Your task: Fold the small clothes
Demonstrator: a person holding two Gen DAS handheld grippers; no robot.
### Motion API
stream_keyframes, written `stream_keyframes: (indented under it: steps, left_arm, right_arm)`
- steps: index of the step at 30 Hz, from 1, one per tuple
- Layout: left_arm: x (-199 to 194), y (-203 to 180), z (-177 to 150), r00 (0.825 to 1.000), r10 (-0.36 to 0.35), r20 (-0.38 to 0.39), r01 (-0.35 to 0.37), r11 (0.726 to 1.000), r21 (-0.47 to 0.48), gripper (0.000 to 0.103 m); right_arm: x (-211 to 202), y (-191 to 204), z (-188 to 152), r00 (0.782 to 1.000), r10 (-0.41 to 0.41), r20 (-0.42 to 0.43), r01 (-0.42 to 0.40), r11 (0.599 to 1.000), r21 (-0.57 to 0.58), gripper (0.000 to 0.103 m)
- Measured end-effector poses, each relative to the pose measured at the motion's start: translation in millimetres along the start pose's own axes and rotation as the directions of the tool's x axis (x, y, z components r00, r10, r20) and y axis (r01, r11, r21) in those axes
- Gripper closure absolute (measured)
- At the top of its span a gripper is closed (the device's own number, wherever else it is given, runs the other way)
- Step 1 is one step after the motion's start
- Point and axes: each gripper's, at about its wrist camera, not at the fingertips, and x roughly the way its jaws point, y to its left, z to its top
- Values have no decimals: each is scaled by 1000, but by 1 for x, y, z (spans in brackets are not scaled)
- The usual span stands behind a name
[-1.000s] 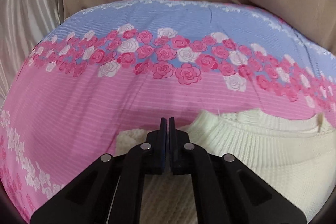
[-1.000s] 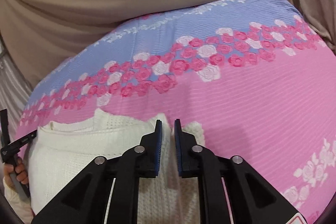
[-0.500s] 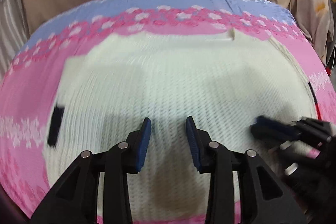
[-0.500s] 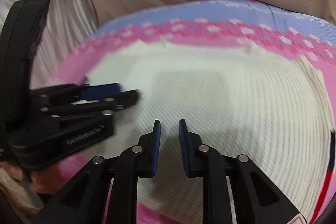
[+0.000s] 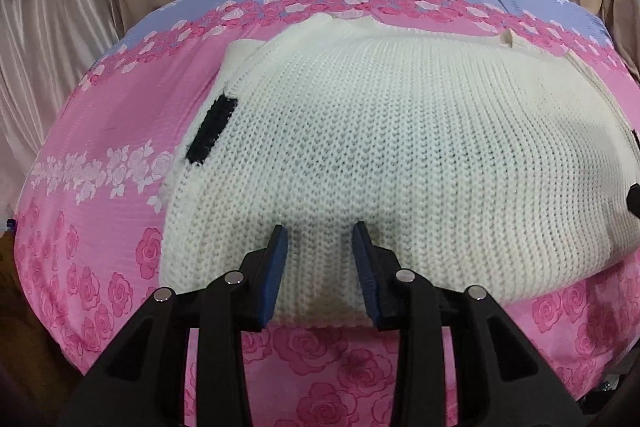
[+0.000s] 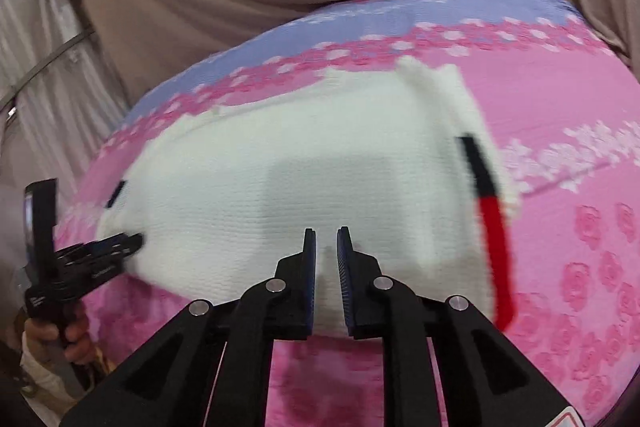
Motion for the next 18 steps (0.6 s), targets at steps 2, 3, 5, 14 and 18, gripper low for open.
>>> stream_keyframes:
  steps: [2,3,5,14,18]
  left_arm:
    - [0,1,-2,1000,3,3,-3,1000,-2,70]
    - [-1,2,-3,1000,2,3,-2,1000,-3,70]
    - [0,4,-3,1000,-3,3,3,1000,-7,70]
    - [-1,3,-7,1000,-6,12,6,1000,0,69]
    - [-15,15,5,995,-97,6,97,994,-58,69]
  right_arm:
    - [17,27,-7,998,44,-44,-47,997,-69,88]
    - [26,36,-13,996,62,-72,-68,994,-88,88]
    - [41,45,-26,992,46,-118,-61,990,-127,91]
    - [-16,-79,-31,975,-221,-33,224,968,112,103]
    - [-33,-85,-20,962,-274,20,268,952,147,86]
